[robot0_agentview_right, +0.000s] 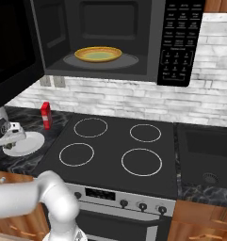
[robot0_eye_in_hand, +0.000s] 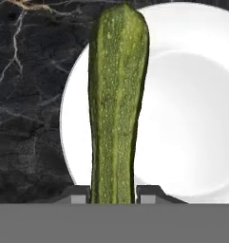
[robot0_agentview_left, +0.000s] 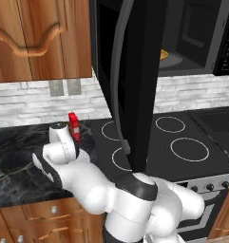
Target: Pick the squash from the counter and place it in the microwave.
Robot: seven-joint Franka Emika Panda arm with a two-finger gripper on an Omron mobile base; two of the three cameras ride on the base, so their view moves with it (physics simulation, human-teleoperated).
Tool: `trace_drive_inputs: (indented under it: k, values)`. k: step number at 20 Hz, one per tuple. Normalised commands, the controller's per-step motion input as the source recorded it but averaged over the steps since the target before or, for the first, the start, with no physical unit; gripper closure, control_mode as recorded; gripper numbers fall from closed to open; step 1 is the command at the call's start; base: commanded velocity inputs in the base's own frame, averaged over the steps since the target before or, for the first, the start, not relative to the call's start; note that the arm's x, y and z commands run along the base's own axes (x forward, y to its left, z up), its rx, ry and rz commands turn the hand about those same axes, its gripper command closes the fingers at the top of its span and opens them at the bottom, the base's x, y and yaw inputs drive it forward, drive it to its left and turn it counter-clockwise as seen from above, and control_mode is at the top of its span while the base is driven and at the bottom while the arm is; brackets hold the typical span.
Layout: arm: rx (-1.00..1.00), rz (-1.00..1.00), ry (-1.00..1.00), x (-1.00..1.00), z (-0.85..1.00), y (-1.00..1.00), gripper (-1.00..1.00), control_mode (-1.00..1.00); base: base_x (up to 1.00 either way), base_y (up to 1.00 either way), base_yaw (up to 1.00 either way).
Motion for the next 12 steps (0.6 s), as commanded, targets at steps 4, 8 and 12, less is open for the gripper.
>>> trace_drive_inputs:
  k: [4, 8, 12]
  values:
    - [0.00, 0.07, 0.00, -1.00, 0.28, 0.87, 1.00, -1.00, 0.00, 0.00, 0.00]
    - [0.00, 0.00, -0.01, -1.00, 0.13, 0.50, 1.00, -1.00, 0.00, 0.00, 0.00]
    - [0.00, -0.07, -0.06, -1.00, 0.00, 0.22, 1.00, -1.00, 0.00, 0.00, 0.00]
